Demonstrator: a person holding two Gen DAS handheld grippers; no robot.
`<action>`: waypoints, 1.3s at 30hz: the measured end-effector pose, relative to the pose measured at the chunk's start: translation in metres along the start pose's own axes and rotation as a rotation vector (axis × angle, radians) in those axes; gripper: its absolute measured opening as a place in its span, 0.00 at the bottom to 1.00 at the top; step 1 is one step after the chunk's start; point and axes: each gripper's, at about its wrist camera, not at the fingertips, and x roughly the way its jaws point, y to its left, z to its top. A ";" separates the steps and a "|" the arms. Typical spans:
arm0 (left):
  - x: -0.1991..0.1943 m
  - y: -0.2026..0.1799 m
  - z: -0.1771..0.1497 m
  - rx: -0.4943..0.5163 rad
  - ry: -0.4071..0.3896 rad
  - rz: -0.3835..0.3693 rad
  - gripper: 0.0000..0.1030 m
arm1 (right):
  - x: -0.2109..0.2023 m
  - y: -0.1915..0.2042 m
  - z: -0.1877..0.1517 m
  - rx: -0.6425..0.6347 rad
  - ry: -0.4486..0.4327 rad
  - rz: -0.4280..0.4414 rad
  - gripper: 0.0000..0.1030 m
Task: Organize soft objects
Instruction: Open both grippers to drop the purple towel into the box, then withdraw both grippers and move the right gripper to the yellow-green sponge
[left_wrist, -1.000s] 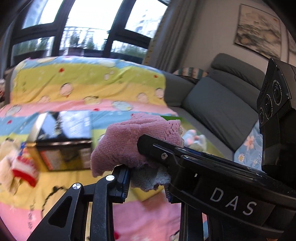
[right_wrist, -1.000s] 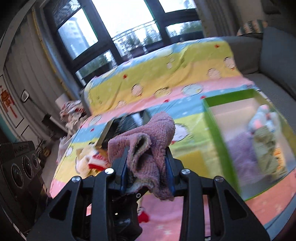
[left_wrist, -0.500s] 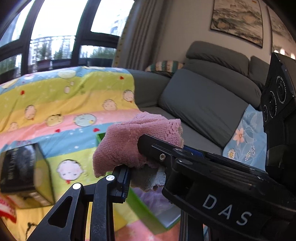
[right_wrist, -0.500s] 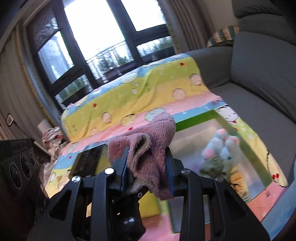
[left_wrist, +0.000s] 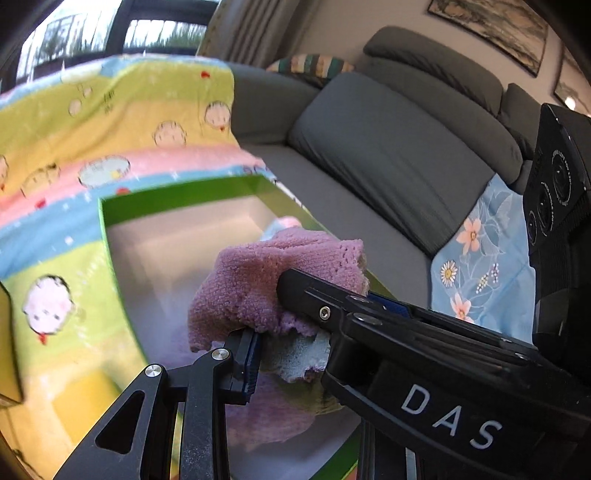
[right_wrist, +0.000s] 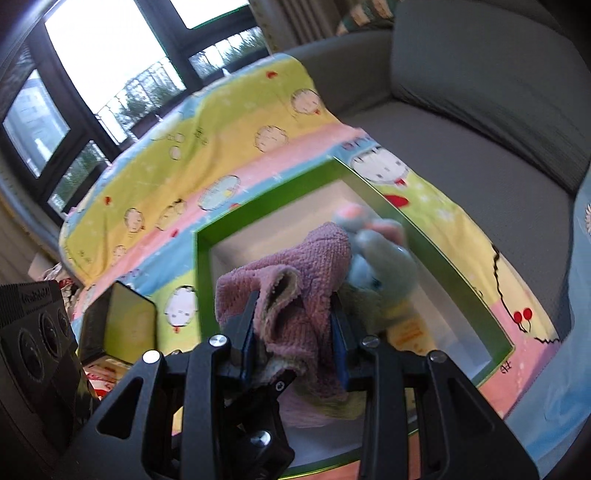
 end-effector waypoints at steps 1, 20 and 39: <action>0.004 0.000 -0.001 -0.005 0.012 -0.002 0.30 | 0.004 -0.004 0.000 0.010 0.013 -0.006 0.33; -0.011 -0.004 -0.012 0.029 0.062 0.105 0.31 | -0.001 -0.025 -0.001 0.074 0.015 -0.101 0.68; -0.168 0.082 -0.070 -0.083 -0.104 0.469 0.71 | -0.047 0.051 -0.028 -0.094 -0.077 0.101 0.90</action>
